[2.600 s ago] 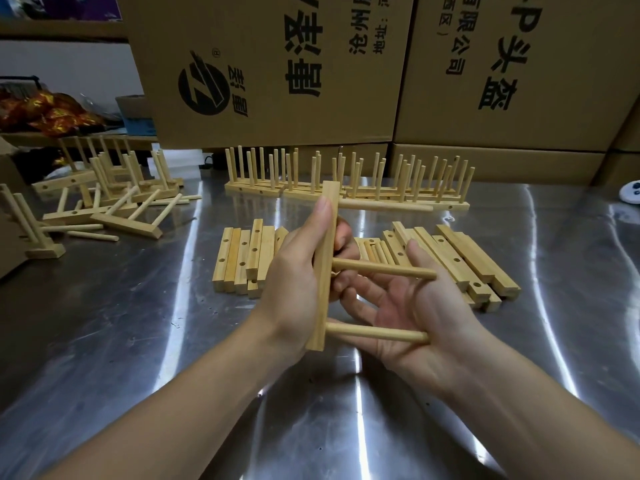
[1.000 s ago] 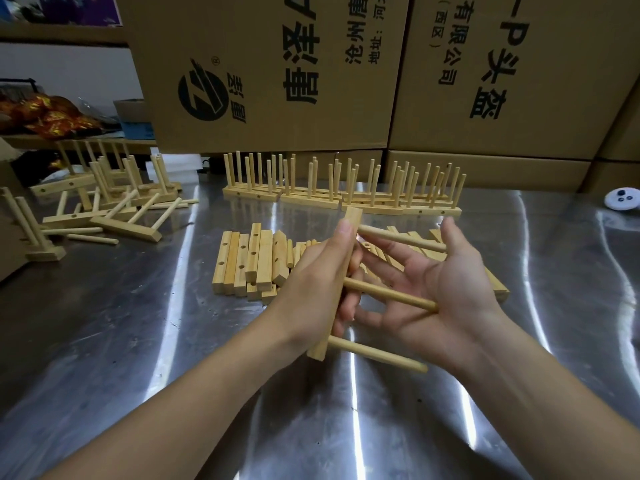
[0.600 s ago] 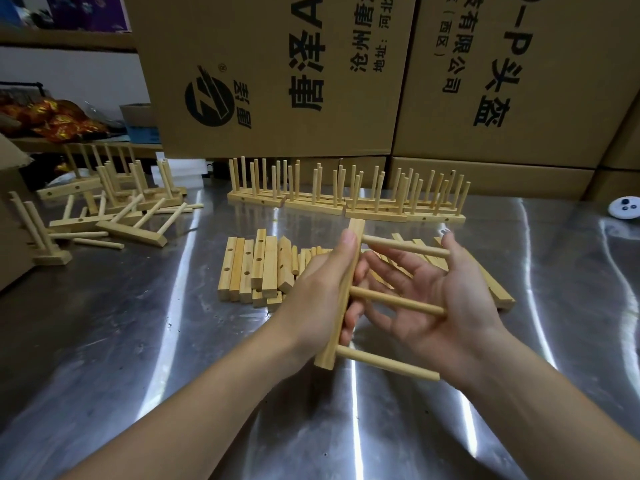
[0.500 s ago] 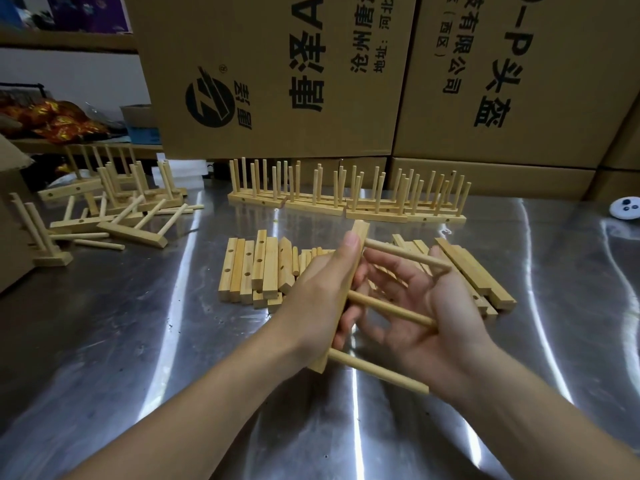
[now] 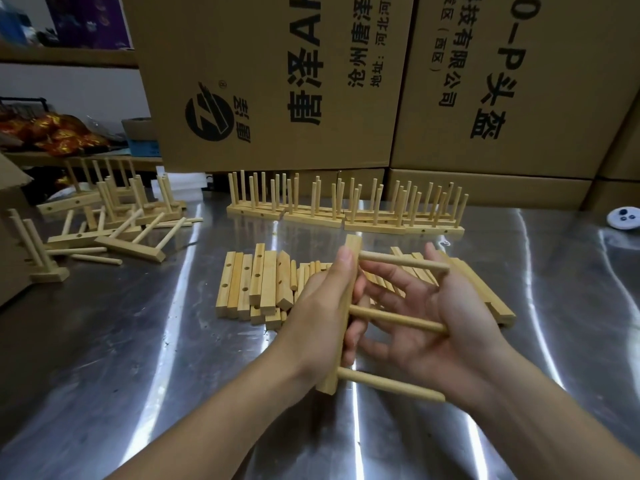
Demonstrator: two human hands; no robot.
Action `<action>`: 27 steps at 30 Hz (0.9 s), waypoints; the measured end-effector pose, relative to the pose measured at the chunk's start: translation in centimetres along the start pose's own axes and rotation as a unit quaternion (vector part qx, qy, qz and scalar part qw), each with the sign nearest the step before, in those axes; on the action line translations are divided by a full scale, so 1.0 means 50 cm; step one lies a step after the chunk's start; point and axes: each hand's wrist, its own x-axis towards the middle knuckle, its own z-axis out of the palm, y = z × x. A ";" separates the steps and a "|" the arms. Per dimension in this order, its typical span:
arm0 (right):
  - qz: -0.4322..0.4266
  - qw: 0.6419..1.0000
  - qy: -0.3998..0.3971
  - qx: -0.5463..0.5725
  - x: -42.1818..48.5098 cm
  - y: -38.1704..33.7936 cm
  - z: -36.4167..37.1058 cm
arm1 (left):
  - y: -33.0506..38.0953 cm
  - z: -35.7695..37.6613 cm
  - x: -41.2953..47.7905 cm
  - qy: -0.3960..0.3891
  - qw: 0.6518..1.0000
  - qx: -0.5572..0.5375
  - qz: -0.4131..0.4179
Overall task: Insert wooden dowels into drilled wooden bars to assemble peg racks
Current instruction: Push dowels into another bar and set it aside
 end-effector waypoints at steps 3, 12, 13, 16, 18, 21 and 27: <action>0.017 1.000 0.002 0.010 0.001 -0.014 -0.011 | -0.008 0.001 0.000 0.040 0.998 -0.037 0.009; -0.028 0.988 -0.074 -0.135 -0.011 0.040 0.017 | -0.007 -0.042 0.034 0.187 0.954 -0.236 0.005; -0.043 0.982 -0.082 -0.162 -0.015 0.044 0.020 | -0.007 -0.045 0.036 0.188 0.949 -0.252 0.004; -0.082 0.964 -0.089 -0.238 -0.021 0.052 0.027 | -0.011 -0.052 0.041 0.188 0.946 -0.265 0.007; -0.095 0.961 -0.056 -0.255 -0.019 0.057 0.024 | -0.015 -0.049 0.041 0.186 0.952 -0.245 0.011; -0.119 0.956 -0.015 -0.267 -0.014 0.061 0.015 | -0.022 -0.044 0.036 0.166 0.973 -0.158 0.027; -0.273 0.917 0.070 -0.282 -0.010 0.030 0.008 | -0.052 0.010 0.008 0.021 0.997 0.009 0.079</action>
